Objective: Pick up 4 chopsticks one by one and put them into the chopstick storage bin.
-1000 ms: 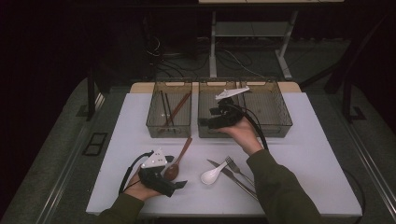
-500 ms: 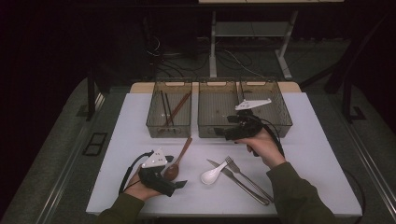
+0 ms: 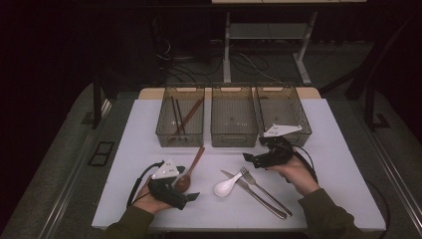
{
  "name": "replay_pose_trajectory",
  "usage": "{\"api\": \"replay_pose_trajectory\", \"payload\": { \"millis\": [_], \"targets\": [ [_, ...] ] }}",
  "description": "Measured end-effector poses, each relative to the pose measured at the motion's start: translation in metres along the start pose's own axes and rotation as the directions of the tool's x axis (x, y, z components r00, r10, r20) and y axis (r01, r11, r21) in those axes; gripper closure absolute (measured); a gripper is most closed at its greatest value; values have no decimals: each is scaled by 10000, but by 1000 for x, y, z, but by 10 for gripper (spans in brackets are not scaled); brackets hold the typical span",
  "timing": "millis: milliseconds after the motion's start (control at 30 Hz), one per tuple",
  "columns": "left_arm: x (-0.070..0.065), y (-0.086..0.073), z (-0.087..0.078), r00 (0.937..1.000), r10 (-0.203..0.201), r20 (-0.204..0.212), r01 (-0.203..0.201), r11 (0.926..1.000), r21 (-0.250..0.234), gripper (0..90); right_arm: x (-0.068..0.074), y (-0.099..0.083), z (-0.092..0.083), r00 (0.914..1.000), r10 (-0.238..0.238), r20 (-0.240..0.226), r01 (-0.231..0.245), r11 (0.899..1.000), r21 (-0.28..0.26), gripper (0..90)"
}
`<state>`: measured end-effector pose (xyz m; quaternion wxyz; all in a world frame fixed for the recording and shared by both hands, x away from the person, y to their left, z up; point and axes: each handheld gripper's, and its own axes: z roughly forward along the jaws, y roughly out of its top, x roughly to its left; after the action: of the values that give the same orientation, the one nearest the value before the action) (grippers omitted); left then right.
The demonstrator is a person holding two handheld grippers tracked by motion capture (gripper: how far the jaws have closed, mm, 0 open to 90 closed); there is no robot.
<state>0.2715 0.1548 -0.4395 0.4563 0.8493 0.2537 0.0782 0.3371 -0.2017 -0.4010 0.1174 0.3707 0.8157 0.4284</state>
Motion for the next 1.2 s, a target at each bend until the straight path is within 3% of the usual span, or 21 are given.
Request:
{"api": "replay_pose_trajectory", "payload": {
  "millis": [133,300,400,533,633,767,1000,1200],
  "targets": [
    [0,0,0,10000,5,-47,-5,10000,41,0,-2,-13,-8,10000,-20,80,19,9999,162,124],
    [0,0,-1,9999,52,-101,-52,10000,43,0,-4,-33,-22,9998,116,155,-112,9997,-239,124],
    [0,0,-1,9999,-3,-119,3,10000,14,0,-6,-46,-30,9995,160,268,-158,9998,-90,125],
    [0,0,-1,9999,6,-139,-5,10000,70,0,-6,-59,-39,9974,-202,696,200,9998,30,143],
    [0,0,-1,9998,29,-186,-27,9999,101,0,-6,-66,-44,9979,69,639,-76,9999,116,143],
    [1,0,-1,9998,-13,-194,14,10000,55,0,-6,-75,-54,9984,194,531,-173,9991,-393,142],
    [1,0,-1,9997,-3,-238,5,10000,90,0,-16,-94,-65,9969,532,575,-496,9968,-628,142],
    [0,1,-2,9995,10,-307,-6,9999,115,0,-18,-104,-78,9951,515,839,-457,9965,-704,142]
  ]
}}
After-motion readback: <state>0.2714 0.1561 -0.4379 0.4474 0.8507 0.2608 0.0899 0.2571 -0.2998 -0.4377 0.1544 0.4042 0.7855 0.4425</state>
